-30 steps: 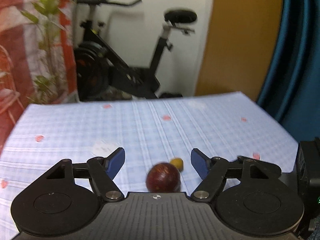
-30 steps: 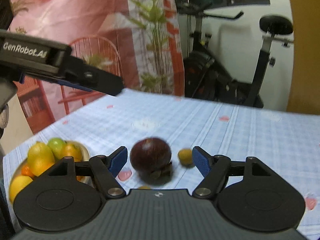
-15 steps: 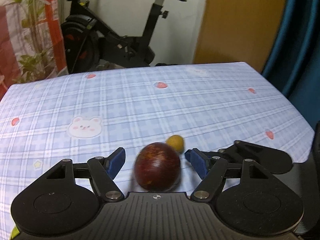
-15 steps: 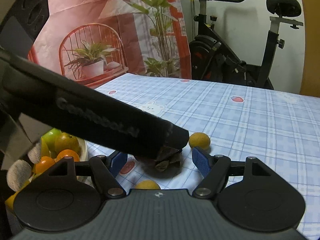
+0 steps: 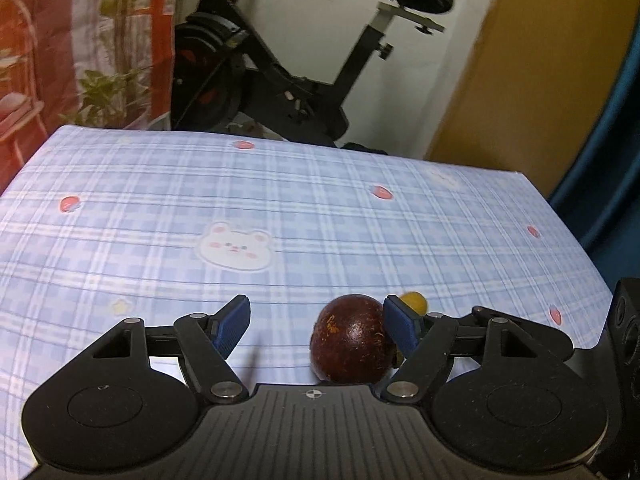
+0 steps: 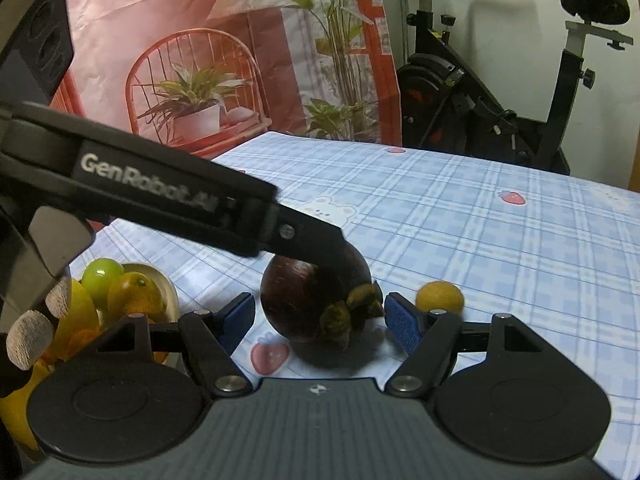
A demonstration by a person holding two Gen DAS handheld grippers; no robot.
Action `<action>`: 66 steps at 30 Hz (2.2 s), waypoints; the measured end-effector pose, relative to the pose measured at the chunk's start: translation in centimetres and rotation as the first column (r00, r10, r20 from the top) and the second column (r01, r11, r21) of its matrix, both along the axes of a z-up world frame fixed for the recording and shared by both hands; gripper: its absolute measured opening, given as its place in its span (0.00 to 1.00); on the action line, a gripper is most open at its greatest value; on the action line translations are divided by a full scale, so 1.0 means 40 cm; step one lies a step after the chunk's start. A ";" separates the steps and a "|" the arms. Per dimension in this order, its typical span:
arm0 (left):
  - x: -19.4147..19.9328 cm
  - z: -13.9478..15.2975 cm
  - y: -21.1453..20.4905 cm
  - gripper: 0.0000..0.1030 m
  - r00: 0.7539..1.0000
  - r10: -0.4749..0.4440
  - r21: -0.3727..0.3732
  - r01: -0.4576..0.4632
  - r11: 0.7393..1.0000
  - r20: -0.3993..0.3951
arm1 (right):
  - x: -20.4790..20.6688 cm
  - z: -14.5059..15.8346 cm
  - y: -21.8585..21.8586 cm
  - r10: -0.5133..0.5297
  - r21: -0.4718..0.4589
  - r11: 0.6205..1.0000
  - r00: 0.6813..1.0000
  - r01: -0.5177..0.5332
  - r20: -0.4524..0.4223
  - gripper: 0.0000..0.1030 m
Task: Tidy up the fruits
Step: 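Clamp the purple mangosteen between both grippers and lift it, then carry the mangosteen onto the cream plate and open both grippers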
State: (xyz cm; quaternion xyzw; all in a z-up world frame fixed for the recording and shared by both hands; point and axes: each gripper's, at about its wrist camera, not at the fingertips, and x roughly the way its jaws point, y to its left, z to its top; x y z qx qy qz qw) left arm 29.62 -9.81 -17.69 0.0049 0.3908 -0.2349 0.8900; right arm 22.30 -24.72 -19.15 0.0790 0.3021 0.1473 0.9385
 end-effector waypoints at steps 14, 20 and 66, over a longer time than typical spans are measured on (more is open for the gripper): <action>0.011 0.007 0.092 0.74 0.996 0.093 0.009 -0.093 0.996 -0.005 | 0.042 -0.002 0.036 0.038 0.016 0.999 0.999 -0.038 -0.016 0.61; -0.012 0.002 0.091 0.71 0.997 0.080 0.035 -0.079 0.996 -0.014 | 0.017 0.001 0.030 0.009 0.017 1.000 0.999 -0.008 -0.032 0.61; -0.099 0.086 0.039 0.59 0.984 -0.170 -0.044 0.168 0.985 -0.061 | -0.087 0.080 0.061 0.017 0.012 1.000 0.998 -0.018 0.061 0.61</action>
